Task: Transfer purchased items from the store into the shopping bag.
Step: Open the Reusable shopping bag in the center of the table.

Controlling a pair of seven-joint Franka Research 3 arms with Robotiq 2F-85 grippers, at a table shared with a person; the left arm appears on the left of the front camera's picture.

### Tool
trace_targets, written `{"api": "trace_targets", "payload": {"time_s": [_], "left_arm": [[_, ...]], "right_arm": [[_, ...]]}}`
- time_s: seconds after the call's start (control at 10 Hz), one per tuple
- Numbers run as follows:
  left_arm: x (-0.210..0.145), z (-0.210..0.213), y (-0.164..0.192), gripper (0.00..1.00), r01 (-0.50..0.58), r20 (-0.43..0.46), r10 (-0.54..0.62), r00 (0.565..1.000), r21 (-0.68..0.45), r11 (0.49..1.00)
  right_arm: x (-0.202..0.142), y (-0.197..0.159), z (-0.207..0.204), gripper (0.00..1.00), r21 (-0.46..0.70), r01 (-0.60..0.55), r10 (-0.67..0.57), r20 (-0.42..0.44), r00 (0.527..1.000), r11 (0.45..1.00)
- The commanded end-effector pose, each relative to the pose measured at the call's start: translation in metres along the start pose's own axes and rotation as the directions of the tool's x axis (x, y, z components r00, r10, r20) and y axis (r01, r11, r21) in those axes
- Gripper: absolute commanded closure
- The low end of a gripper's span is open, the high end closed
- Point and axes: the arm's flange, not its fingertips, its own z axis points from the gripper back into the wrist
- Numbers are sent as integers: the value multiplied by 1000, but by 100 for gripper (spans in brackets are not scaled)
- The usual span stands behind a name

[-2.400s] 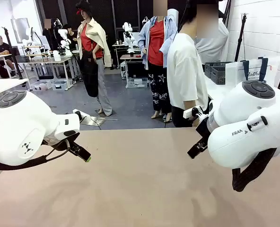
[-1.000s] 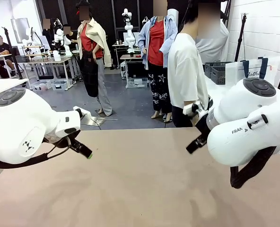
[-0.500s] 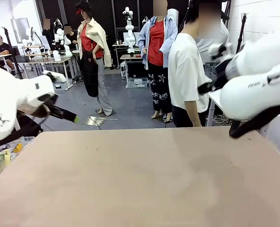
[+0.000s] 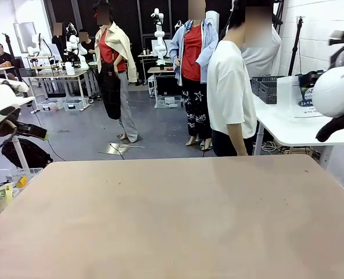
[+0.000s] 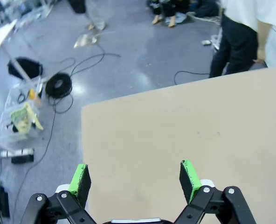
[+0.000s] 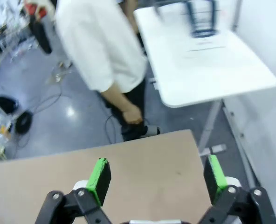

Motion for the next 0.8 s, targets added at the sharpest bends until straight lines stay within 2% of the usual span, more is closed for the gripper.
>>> {"api": "trace_targets", "payload": {"time_s": [0.0, 0.2, 0.3, 0.4, 0.5, 0.7], "left_arm": [[0, -12, 23, 0, -150, -37, 151, 988, 42, 988], [-10, -22, 48, 0, -247, -50, 255, 966, 124, 961], [-11, -28, 42, 0, -212, -67, 218, 974, 93, 973], [-8, -36, 30, 0, -150, -80, 162, 984, 136, 979], [-21, -22, 56, 0, -210, -61, 216, 975, 93, 973], [-21, -22, 56, 0, -210, -61, 216, 975, 93, 973]], "right_arm": [[1, -6, -16, 0, -119, 147, -145, 24, 989, 982], [-3, -32, -28, 0, -152, 224, -225, 10, 974, 963], [-6, -30, -33, 0, -152, 220, -223, -1, 975, 963], [-11, -20, -36, 0, -113, 168, -169, -4, 986, 979], [-9, -62, -21, 0, -149, 208, -212, -6, 977, 967], [-9, -62, -21, 0, -149, 208, -212, -6, 977, 967]]}}
